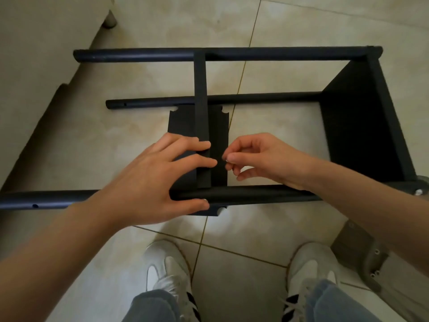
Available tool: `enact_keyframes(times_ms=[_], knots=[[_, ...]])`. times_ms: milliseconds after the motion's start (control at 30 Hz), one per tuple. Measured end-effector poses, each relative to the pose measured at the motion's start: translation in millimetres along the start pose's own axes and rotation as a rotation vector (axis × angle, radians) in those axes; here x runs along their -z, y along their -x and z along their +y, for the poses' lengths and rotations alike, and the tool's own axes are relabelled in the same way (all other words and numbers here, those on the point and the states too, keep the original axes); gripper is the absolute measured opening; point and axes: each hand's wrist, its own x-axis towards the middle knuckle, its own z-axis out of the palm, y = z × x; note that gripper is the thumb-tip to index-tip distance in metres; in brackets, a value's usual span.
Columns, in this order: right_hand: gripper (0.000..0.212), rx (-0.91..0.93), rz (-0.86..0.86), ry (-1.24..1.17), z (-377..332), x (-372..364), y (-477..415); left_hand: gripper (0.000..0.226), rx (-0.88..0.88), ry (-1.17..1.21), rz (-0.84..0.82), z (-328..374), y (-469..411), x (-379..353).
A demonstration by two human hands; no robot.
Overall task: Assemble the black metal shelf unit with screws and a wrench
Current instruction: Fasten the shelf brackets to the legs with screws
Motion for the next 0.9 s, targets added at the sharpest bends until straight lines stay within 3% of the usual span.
enact_keyframes(times_ms=[467,733,900], knots=[[0.011,0.006,-0.102,0.000,8.6,2.9,-7.5,0.059,0.005,0.115,-0.081,-0.9,0.5,-2.8],[0.011,-0.011,-0.147,0.210,0.3,-6.5,-18.9,0.058,-0.003,0.056,-0.029,3.9,1.2,-3.5],[0.009,-0.102,-0.253,0.079,-4.1,-11.9,-24.4,0.061,-0.012,0.040,-0.019,1.1,2.7,-4.6]])
